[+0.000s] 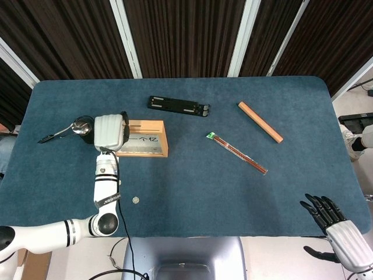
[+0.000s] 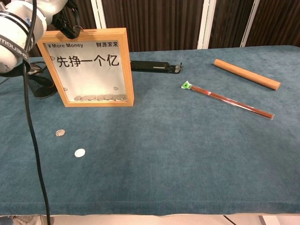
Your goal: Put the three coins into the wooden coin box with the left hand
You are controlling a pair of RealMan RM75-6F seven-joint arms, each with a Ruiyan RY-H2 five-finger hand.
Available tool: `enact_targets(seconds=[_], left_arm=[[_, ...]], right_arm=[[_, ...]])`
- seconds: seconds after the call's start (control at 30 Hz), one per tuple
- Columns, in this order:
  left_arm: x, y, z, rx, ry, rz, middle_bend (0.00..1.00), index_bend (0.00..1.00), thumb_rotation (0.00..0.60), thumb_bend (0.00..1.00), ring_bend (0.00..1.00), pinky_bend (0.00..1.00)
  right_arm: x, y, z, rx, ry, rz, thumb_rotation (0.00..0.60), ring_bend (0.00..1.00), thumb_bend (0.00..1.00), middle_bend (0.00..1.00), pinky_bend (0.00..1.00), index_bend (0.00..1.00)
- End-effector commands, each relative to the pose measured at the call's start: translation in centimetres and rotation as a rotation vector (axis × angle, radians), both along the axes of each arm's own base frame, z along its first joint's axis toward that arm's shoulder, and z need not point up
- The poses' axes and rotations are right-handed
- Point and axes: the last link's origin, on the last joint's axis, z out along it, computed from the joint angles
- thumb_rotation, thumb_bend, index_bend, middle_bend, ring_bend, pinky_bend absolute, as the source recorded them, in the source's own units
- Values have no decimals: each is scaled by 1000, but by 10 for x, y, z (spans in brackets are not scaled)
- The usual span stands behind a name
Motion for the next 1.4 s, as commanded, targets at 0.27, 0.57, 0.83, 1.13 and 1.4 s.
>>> enact_targets(seconds=[0.27, 0.57, 0.83, 1.13, 1.4], left_arm=[[5, -6, 6, 5, -23, -44, 1000, 339, 600, 421, 1000, 1000], [-3, -109, 12, -186, -158, -224, 1000, 383, 600, 417, 1000, 1000], [-70, -196, -30, -371, -209, -212, 1000, 409, 600, 414, 1000, 1000], [-114, -227, -88, -408, -197, -151, 1000, 432, 600, 414, 1000, 1000], [-125, -224, -114, -378, -142, -127, 1000, 418, 600, 413, 1000, 1000]], right_arm=[[0, 0, 0, -1, 1, 1, 600, 0, 134, 0, 0, 0], [2, 0, -6, 16, 15, 7, 600, 0, 134, 0, 0, 0], [5, 3, -12, 32, 23, 24, 600, 0, 134, 0, 0, 0], [7, 6, -12, 41, 20, 45, 600, 0, 134, 0, 0, 0], [6, 8, -7, 28, 9, 47, 600, 0, 134, 0, 0, 0]])
